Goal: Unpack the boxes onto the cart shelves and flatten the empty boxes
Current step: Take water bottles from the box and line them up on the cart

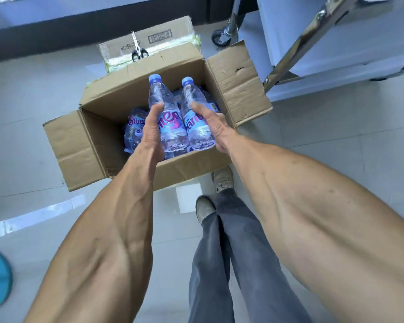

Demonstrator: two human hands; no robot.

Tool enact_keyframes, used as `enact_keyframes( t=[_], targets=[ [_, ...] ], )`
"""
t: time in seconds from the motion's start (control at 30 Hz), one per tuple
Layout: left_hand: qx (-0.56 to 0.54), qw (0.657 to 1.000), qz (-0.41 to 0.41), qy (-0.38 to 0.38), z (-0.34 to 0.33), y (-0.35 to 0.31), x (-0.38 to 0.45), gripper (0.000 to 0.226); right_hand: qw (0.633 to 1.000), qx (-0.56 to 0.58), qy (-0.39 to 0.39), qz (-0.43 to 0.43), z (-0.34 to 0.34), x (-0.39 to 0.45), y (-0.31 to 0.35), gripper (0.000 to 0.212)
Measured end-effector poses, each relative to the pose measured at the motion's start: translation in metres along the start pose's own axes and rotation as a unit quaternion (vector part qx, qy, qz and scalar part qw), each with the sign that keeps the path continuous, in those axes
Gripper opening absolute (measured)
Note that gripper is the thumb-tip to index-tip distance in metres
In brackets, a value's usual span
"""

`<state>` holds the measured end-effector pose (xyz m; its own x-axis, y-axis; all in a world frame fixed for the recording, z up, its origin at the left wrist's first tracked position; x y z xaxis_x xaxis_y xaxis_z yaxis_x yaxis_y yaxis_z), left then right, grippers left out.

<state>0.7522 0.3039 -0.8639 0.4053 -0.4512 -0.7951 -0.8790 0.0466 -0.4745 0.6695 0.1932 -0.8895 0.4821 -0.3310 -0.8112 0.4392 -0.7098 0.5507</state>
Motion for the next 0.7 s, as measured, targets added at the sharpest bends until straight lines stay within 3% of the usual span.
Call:
enact_keyframes(
  t=[0.2,0.4,0.53,0.7],
  targets=[
    [0.018,1.000,-0.022,0.011,-0.030,0.038,-0.030,0.064,0.999,0.002,0.027,0.036,0.045,-0.032,-0.002,0.046],
    [0.080,0.995,-0.054,0.006,-0.081,0.086,-0.052,0.094,0.999,-0.003,0.044,0.023,0.123,-0.066,0.004,0.046],
    [0.167,0.981,-0.088,-0.035,-0.138,0.112,-0.072,0.085,0.997,-0.031,-0.040,0.051,0.197,-0.100,0.022,0.040],
    [0.186,0.974,-0.127,-0.022,-0.222,0.168,-0.086,0.050,0.987,-0.026,-0.094,0.130,0.301,-0.136,0.044,0.030]
  ],
)
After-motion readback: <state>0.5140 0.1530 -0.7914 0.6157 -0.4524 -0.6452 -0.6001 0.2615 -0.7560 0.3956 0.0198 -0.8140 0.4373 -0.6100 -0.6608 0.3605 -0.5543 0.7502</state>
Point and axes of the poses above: each hand's wrist, its own x-axis towards the middle knuckle, its own z-axis out of the back of the hand, y = z × x, the point moved 9 cm from there along x, towards the middle knuckle, and after that the axes turned 2 degrees about y, right-handed, at the moved point
